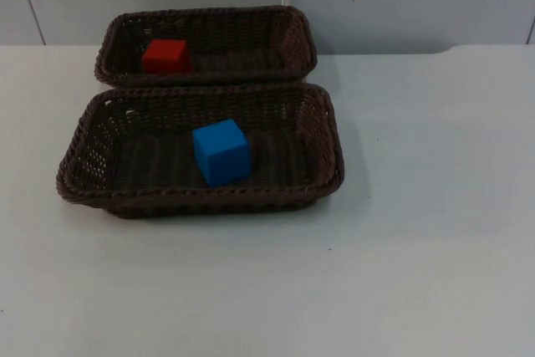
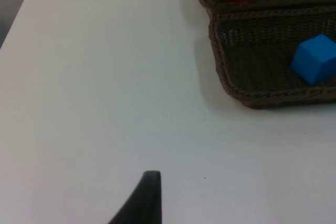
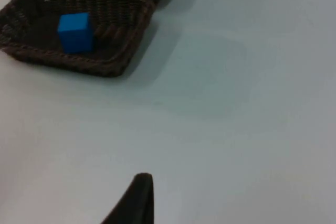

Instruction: Pick up one cube with the left hand and place it into the upper basket. Pick up one cube with the right hand and place it into the lower basket.

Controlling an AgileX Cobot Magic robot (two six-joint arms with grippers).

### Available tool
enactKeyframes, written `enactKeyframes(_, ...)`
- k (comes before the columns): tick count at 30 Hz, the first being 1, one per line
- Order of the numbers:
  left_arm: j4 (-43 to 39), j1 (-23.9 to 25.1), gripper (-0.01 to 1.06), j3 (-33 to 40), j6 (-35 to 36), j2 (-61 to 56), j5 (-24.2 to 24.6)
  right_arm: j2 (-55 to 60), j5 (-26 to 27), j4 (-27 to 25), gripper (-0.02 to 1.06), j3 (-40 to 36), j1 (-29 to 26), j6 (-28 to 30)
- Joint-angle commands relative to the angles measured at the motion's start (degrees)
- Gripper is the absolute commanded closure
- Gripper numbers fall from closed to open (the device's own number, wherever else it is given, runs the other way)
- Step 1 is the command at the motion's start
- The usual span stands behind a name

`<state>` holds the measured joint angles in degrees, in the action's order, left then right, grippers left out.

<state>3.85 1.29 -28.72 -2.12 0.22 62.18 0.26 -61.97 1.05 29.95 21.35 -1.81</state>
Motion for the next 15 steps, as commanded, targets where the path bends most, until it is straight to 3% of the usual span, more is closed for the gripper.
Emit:
enactKeyframes(1,-0.25,0.13,0.00,0.34,-0.12,-0.22,-0.71,-0.26,0.25,-0.09,-0.01,-0.37,-4.69,0.21)
enactKeyframes(15,-0.25,0.13,0.00,0.34,-0.12,-0.22,-0.71,-0.26,0.25,-0.09,-0.01,-0.37,-21.61,0.21)
